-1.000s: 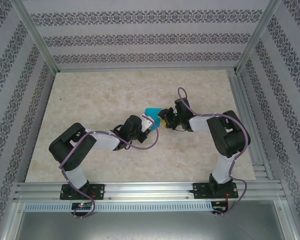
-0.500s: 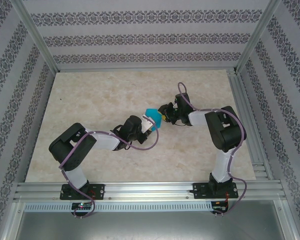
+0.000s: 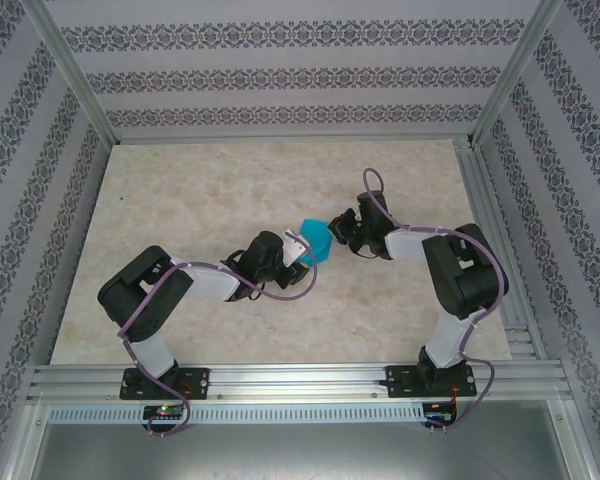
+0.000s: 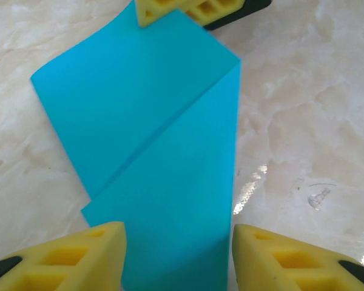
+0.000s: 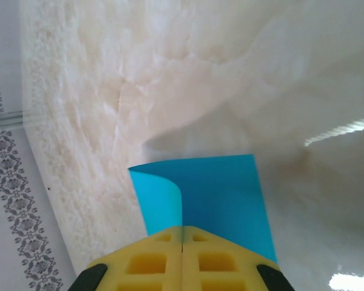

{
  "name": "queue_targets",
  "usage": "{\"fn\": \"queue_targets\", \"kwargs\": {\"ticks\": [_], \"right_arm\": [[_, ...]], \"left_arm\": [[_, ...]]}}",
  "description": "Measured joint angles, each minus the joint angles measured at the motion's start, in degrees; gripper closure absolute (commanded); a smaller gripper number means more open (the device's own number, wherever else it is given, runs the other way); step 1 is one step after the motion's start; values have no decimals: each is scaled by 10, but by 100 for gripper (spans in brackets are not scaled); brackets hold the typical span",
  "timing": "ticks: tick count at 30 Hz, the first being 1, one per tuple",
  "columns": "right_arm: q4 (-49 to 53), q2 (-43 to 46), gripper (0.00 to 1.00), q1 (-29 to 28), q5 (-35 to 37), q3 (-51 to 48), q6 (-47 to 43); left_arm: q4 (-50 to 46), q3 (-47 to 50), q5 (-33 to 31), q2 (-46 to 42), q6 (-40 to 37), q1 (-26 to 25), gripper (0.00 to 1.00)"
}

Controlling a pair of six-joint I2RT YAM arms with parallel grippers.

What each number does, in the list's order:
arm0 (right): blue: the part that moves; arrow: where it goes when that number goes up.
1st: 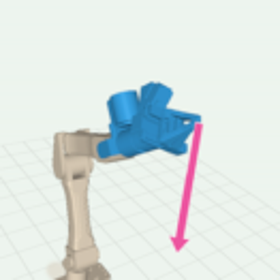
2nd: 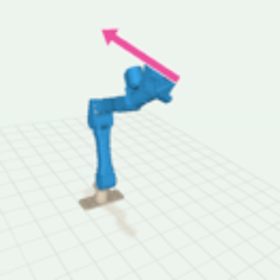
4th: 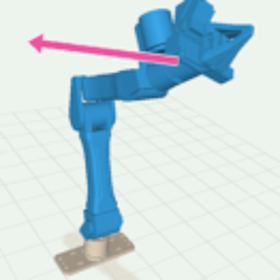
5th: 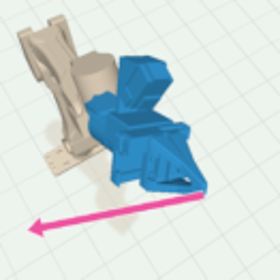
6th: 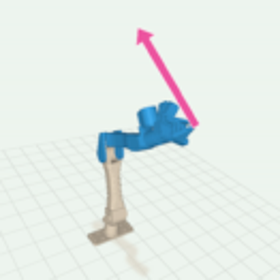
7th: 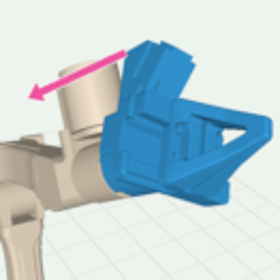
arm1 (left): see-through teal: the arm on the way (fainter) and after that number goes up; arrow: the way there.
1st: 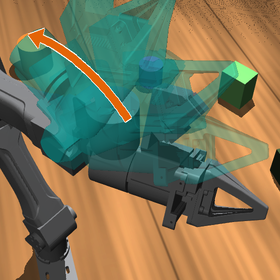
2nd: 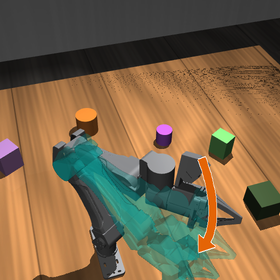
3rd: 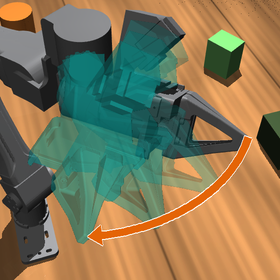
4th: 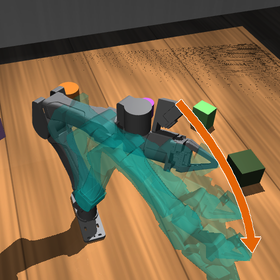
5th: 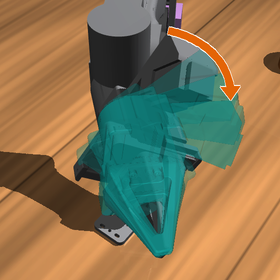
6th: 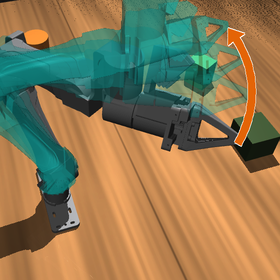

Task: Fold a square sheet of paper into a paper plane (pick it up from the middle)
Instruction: Fourth fold the wing at the center of the table.

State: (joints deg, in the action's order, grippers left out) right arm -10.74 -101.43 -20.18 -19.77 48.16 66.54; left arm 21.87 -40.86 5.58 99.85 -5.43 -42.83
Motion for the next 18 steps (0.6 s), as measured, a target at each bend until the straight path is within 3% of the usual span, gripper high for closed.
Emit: {"fn": "queue_targets", "kwargs": {"ticks": [7, 18], "right_arm": [[30, 66, 100, -22, 77, -15, 36], [48, 71, 100, -49, 122, -18, 76]], "left_arm": [[14, 0, 17, 0, -5, 0, 45], [44, -4, -12, 13, -36, -24, 44]]}}
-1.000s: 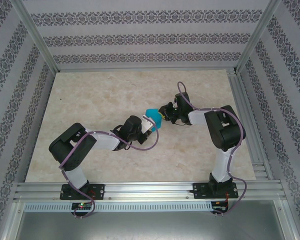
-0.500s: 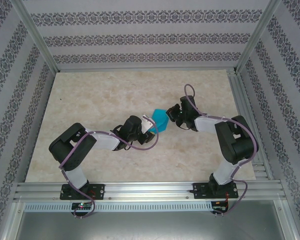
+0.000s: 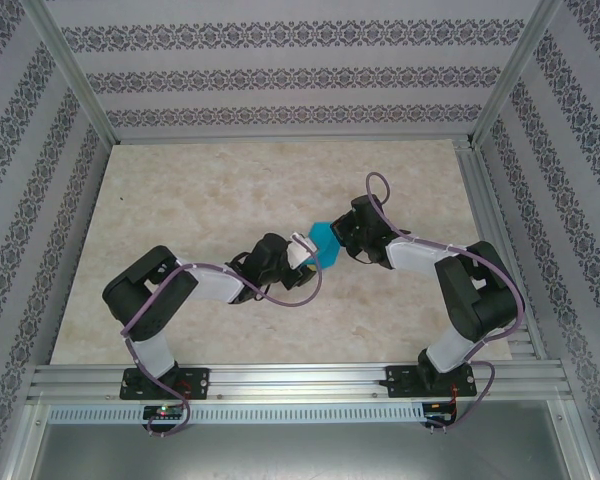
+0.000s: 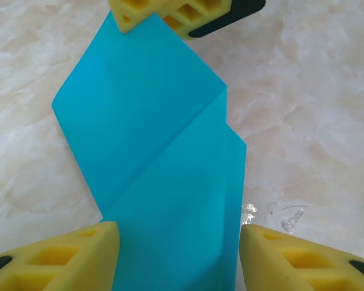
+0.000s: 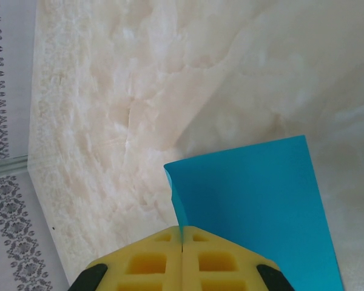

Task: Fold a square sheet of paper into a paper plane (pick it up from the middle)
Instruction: Fourth fold the wing at the center of the table.

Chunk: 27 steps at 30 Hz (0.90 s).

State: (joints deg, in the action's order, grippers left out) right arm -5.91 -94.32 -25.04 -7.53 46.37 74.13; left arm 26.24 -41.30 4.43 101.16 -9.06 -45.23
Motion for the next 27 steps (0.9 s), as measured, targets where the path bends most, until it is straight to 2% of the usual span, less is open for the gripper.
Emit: {"fn": "queue_targets", "kwargs": {"ticks": [7, 11, 19, 27], "right_arm": [[4, 0, 100, 0, 8, -2, 11], [5, 0, 100, 0, 13, -12, 13], [14, 3, 100, 0, 15, -24, 15], [14, 5, 100, 0, 15, -24, 15]], "left_arm": [[22, 0, -78, 0, -12, -16, 45], [31, 2, -101, 0, -12, -16, 48], [42, 14, -92, 0, -9, -17, 53], [42, 14, -75, 7, 2, -17, 64]]}}
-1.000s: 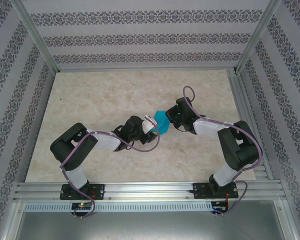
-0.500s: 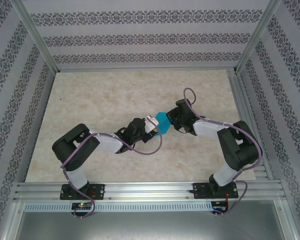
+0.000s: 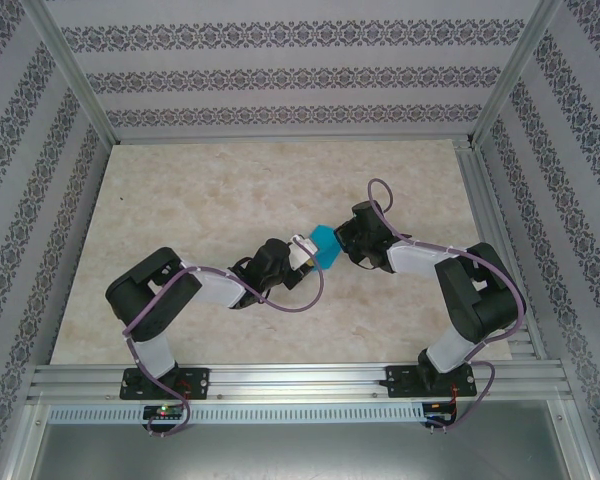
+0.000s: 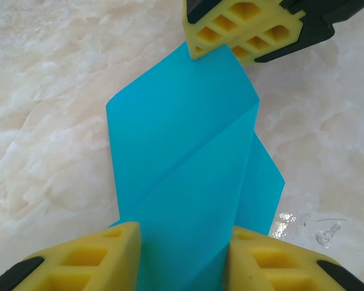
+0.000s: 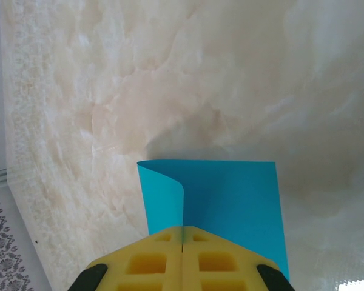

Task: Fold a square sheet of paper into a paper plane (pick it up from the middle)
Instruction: Fourth fold the wing at the center of the table.

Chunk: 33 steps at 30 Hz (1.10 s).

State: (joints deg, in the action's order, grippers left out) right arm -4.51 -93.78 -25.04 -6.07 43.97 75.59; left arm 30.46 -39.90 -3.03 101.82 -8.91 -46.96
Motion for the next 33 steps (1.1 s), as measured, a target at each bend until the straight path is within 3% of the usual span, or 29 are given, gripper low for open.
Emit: {"fn": "queue_targets", "kwargs": {"ticks": [8, 22, 33], "right_arm": [[0, 0, 98, 0, -1, 0, 0], [-25, 19, 62, 12, -42, -28, -35], [-121, 44, 55, 49, -142, -101, -121]], "left_arm": [[-1, 0, 7, 9, 13, 0, 73], [-1, -4, 39, 39, 67, 0, 84], [-25, -14, 90, 40, 161, 16, 90]]}}
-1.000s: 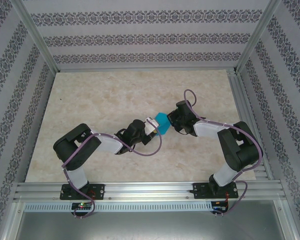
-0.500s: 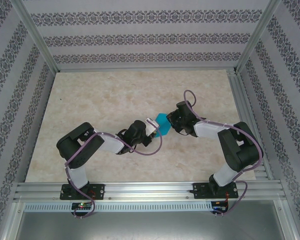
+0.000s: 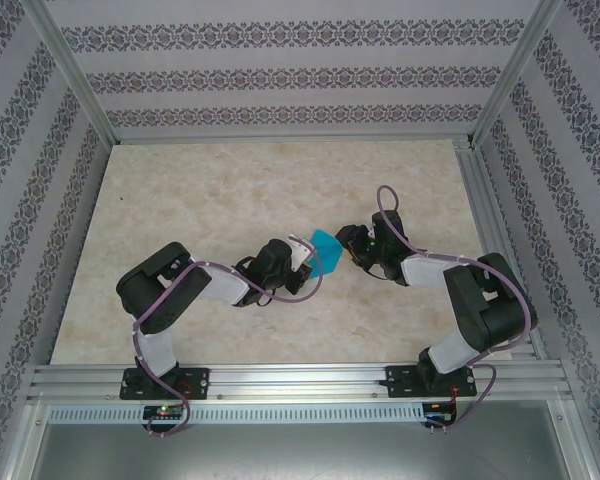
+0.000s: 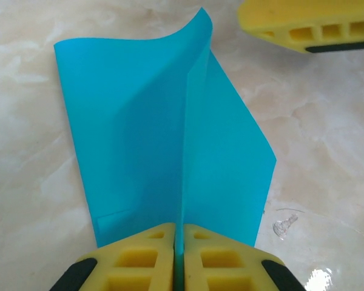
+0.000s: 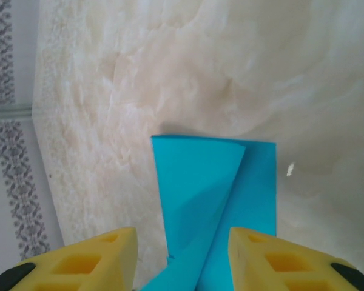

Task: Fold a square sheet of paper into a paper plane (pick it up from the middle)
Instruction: Fourth fold the wing at the center of the table.

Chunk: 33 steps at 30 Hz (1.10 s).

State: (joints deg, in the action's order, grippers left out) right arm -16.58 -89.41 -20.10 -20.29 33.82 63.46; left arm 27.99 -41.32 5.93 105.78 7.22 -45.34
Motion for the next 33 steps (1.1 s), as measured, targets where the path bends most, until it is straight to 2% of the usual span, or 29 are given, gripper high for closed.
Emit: {"fn": "queue_targets", "kwargs": {"ticks": [9, 19, 26, 33], "right_arm": [[-15, 45, 49, 0, -19, -16, -64], [13, 78, 33, -32, 0, -16, -133], [34, 66, 35, -61, 10, 6, -164], [38, 15, 42, -81, 9, 47, -171]], "left_arm": [[-2, -1, 35, 0, 67, 24, 90], [-2, -1, 58, 0, 115, 37, 90], [-2, -1, 71, 0, 139, 48, 90], [-2, -1, 78, 0, 155, 56, 90]]}}
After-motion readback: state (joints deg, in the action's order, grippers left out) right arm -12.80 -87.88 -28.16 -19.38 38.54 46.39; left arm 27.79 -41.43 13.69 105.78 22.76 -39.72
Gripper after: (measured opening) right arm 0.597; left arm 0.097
